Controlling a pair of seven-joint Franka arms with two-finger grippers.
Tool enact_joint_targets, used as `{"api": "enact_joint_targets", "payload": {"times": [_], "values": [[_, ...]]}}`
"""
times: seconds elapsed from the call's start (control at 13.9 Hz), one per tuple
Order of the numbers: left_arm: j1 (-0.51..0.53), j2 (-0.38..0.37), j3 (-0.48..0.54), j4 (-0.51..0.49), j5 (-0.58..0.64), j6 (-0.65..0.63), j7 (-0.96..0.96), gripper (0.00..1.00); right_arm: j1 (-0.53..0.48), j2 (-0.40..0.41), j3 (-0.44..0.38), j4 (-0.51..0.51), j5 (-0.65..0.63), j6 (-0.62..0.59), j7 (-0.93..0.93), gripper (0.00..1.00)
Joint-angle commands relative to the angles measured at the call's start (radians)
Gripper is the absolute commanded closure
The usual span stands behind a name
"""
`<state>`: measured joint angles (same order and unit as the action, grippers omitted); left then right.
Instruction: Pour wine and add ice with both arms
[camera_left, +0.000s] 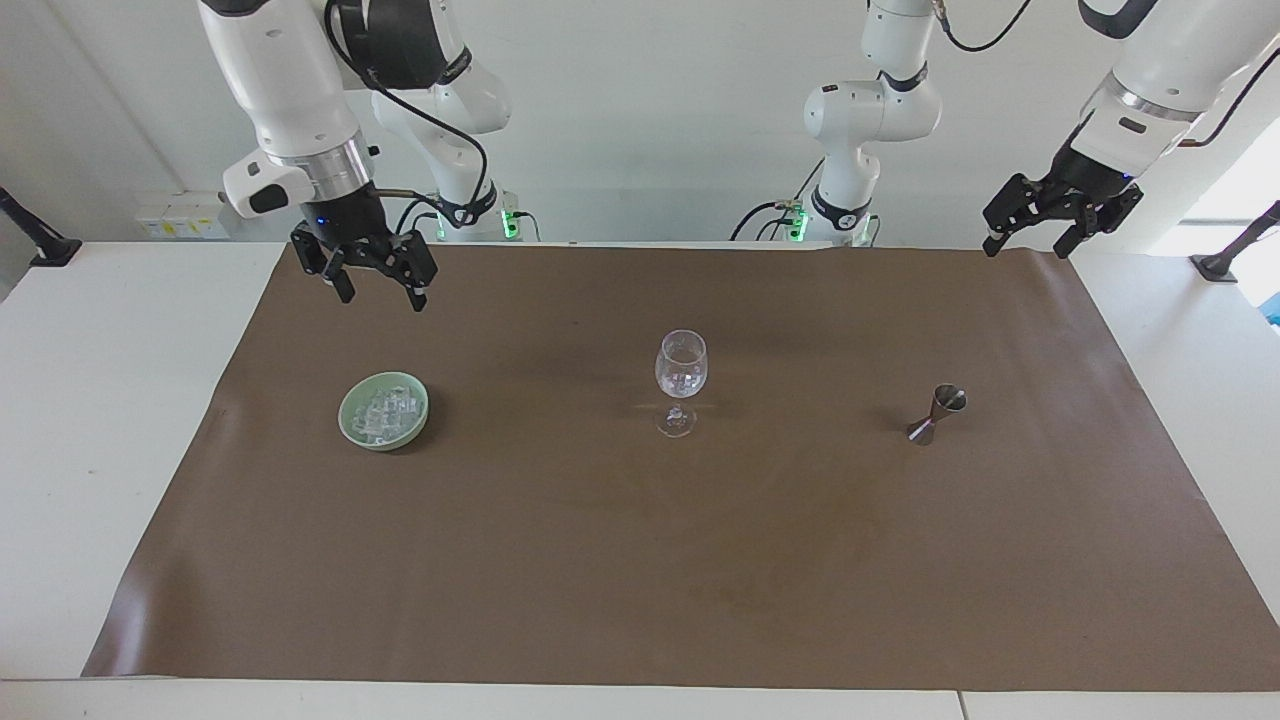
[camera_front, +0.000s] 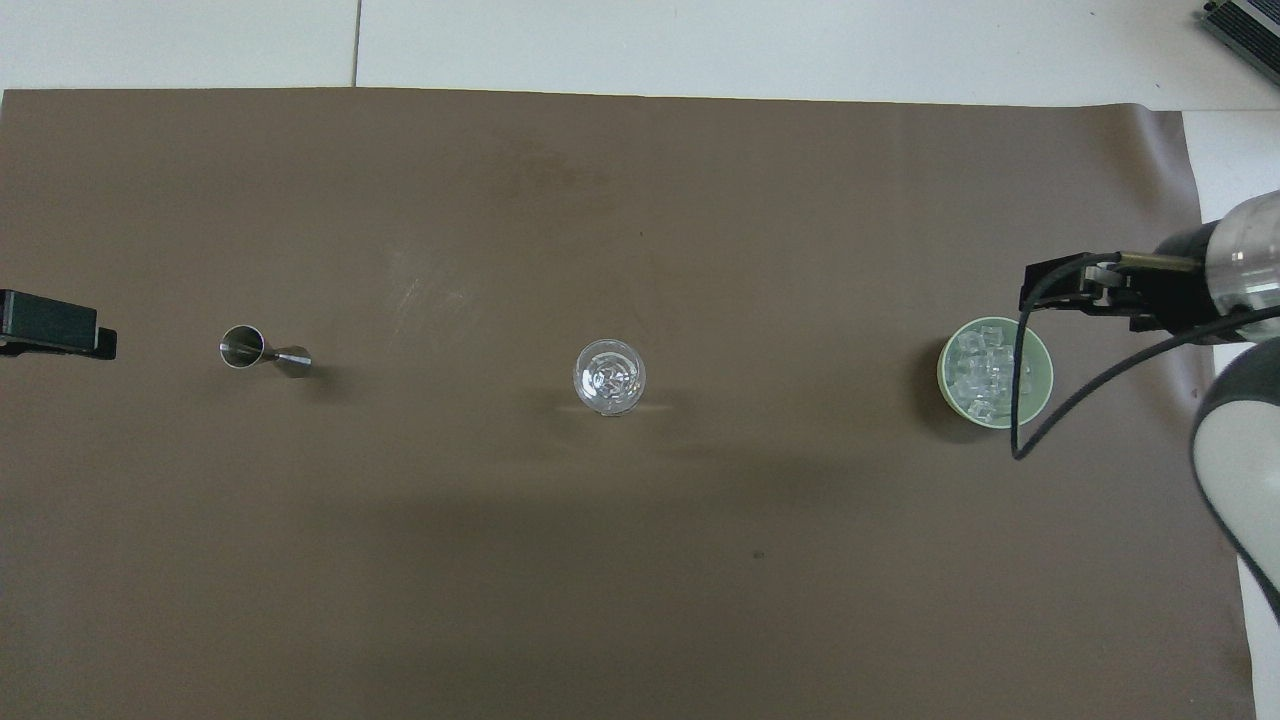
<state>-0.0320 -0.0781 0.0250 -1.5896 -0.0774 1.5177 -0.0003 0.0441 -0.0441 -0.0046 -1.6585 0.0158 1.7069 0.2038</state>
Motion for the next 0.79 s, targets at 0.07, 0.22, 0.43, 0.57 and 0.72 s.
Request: {"api": "enact_joint_targets", "payload": {"times": [0.07,0.22,0.43,0.57,0.72], "values": [[0.009,-0.028,-0.008,-0.027,0.019,-0.005,0.002,0.00,-0.027,0.033,-0.014,0.124,-0.008,-0.122,-0.072,0.00],[0.009,-0.028,-0.008,-0.027,0.019,-0.005,0.002,0.00,-0.027,0.024,-0.015,0.106,-0.005,-0.125,-0.070,0.00],[0.009,-0.028,-0.008,-0.027,0.019,-0.005,0.002,0.00,-0.026,-0.011,-0.012,0.042,-0.004,-0.125,-0.069,0.00],[0.009,-0.028,-0.008,-0.027,0.019,-0.005,0.002,0.00,-0.026,-0.010,-0.009,0.046,0.000,-0.119,-0.070,0.00],[0.009,-0.028,-0.008,-0.027,0.019,-0.005,0.002,0.00,-0.026,-0.006,-0.011,0.051,0.003,-0.116,-0.073,0.00]]}}
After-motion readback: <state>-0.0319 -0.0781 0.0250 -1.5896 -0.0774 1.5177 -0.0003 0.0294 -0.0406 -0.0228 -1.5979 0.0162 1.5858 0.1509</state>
